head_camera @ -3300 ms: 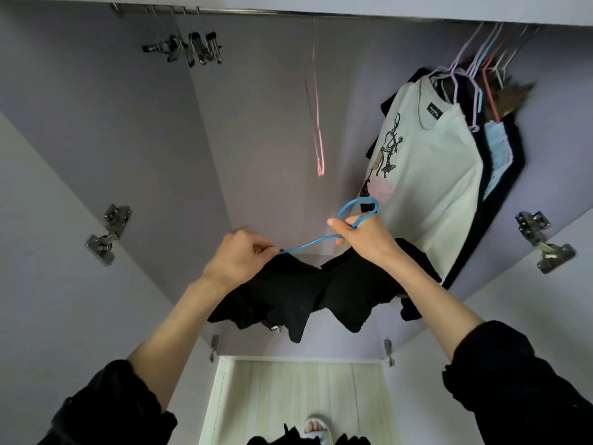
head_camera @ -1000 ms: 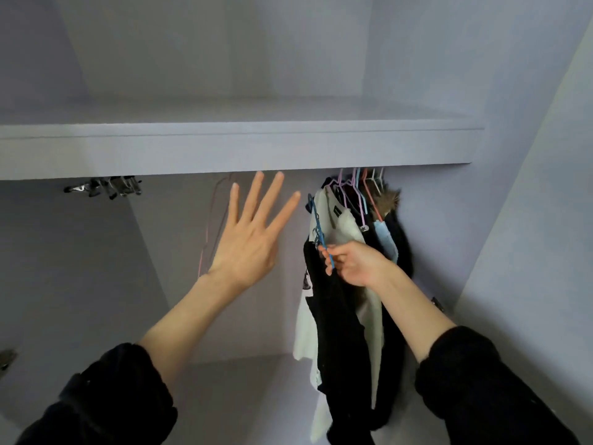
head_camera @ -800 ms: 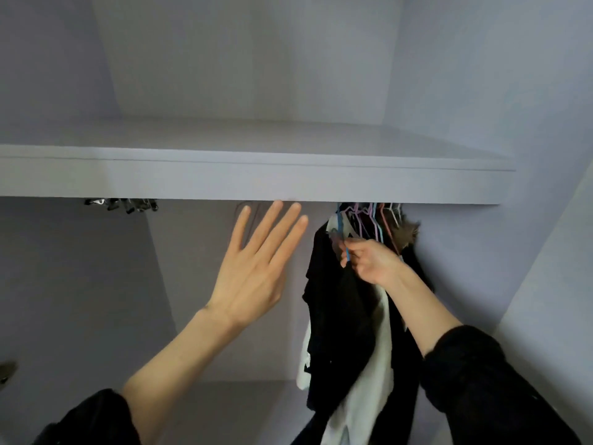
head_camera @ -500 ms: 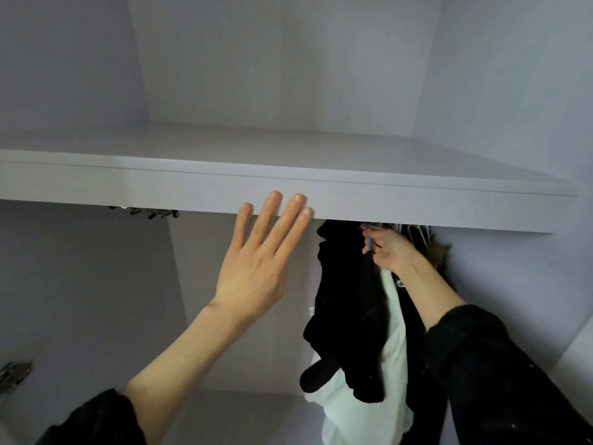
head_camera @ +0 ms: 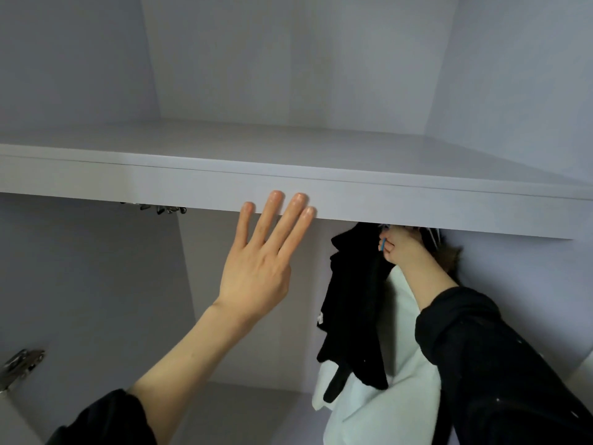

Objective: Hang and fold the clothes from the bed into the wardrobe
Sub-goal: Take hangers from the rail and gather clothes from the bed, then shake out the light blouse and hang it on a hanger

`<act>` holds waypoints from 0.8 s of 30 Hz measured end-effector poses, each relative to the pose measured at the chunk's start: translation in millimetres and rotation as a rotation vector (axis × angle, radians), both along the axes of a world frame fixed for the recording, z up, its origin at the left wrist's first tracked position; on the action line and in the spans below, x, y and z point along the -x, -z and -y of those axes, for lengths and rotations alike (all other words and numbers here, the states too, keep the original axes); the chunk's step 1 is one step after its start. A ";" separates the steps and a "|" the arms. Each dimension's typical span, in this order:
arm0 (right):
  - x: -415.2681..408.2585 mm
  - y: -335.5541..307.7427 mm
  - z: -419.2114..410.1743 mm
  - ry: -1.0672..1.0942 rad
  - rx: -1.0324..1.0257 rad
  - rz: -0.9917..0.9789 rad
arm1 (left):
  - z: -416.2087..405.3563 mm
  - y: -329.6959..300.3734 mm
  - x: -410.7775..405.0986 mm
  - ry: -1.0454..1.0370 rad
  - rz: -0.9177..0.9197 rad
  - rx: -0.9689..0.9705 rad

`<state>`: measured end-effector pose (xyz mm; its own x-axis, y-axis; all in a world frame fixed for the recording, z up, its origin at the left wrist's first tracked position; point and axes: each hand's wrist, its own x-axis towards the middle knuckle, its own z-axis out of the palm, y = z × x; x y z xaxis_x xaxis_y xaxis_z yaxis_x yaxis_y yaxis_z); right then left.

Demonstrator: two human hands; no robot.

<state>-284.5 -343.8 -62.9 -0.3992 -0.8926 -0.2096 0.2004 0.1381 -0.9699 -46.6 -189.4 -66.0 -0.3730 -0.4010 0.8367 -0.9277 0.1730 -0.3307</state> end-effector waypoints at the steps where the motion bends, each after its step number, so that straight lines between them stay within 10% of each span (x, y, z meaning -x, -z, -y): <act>1: -3.1 1.1 -4.1 0.007 -0.034 -0.097 | -0.9 -0.4 -0.8 -0.004 0.008 -0.012; 5: 4.0 -1.7 -30.4 0.167 -0.103 -0.654 | -7.3 -1.9 -2.1 -0.032 0.022 -0.066; 17: -20.5 54.6 -116.0 -0.089 0.290 -1.150 | -58.3 20.6 5.5 -0.027 -0.164 -0.361; 24: -113.7 117.0 -247.5 -0.559 0.359 -0.979 | -186.6 119.7 -53.5 -0.145 -0.479 -0.717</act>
